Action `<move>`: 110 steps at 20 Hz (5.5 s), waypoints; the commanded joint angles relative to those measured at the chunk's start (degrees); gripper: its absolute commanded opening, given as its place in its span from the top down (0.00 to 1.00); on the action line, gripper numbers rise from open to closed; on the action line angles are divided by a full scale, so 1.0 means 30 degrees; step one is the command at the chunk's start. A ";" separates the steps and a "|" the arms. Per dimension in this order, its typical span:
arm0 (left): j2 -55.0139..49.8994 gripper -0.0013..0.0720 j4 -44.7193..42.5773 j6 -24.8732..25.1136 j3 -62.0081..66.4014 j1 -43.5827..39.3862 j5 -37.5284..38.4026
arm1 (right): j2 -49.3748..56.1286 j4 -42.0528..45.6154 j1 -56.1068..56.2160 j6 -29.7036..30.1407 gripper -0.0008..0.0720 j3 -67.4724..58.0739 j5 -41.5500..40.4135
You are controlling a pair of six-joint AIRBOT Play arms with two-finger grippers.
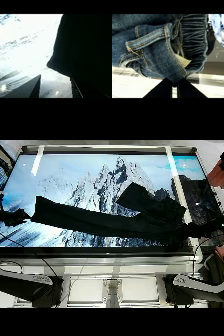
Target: Fold the clothes and pants, and hang the long-sleeved shirts on hangers.
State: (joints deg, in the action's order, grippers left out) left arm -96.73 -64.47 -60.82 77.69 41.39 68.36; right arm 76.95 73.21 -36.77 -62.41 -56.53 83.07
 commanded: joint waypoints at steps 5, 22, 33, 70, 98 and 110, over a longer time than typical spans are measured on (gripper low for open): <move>-0.0765 0.56 0.0124 0.0583 0.0022 -0.1472 -0.2033 | -0.0015 -0.0270 0.0015 -0.0546 0.95 0.0015 0.0262; 0.3198 0.95 -1.1825 -0.9296 0.3723 -0.0219 0.8335 | -0.0073 0.1166 0.0007 -0.0466 0.95 -0.3351 0.6113; 0.2222 0.95 -1.5016 -0.7577 -0.0051 -0.0189 0.8575 | -0.0044 0.5217 -0.0328 -0.3432 0.95 0.1683 0.4014; -0.7876 0.12 0.5435 -0.7461 1.1715 -2.1289 -0.2871 | 0.0007 -0.3184 0.3993 -0.1807 0.39 -0.3752 -0.4299; -0.7351 0.96 -0.1727 -0.9777 1.1978 -2.1369 -0.2477 | 0.0007 -0.2798 0.5027 -0.1821 0.39 -0.3752 -0.4262; -0.0816 0.96 -1.2378 -0.8983 1.1963 -0.9428 0.8225 | 0.0729 -0.2251 0.5027 -0.3045 0.39 -0.3752 -0.4561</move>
State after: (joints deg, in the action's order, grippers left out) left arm -101.10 -98.89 -90.13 113.58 5.89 84.47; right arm 77.97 65.43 -21.71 -70.00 -67.77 70.00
